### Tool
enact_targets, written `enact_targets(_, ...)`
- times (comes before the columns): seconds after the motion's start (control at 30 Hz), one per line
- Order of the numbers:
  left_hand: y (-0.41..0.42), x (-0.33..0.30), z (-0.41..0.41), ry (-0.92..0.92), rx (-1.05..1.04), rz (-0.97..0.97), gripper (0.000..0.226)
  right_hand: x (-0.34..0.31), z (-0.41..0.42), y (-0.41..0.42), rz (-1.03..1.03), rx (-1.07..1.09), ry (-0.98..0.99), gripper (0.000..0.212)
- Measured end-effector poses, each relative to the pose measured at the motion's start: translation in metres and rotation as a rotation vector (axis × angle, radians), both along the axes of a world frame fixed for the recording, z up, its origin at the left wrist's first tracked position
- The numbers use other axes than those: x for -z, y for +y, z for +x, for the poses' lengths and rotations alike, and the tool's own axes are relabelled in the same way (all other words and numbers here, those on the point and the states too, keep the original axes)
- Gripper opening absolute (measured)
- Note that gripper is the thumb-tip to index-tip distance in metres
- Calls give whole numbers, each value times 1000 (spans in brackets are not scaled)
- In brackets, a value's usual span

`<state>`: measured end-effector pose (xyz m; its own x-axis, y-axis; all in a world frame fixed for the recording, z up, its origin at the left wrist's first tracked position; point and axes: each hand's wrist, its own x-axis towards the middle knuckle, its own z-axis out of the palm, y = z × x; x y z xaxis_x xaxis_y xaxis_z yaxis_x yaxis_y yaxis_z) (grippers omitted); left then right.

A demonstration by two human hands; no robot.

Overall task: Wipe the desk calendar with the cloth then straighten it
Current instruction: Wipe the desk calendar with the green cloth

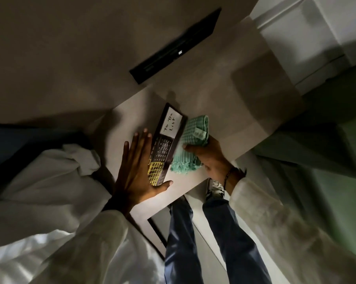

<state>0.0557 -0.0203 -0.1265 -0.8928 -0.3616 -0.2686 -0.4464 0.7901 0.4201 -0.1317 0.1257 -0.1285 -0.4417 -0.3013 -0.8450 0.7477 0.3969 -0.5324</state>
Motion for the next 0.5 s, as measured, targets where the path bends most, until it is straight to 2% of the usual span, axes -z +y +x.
enact_targets(0.13,-1,1,6,13,-39,-19,149,0,22,-16,55,-97,41,51)
enact_targets(0.2,-2,2,10,10,-15,-42,149,3,30,-20,54,-76,59,55)
enact_targets(0.33,-4,7,17,7,70,-46,148,10,45,-27,119,-30,186,52)
enact_targets(0.5,-5,1,18,-10,73,-50,147,13,51,-38,180,-19,196,42)
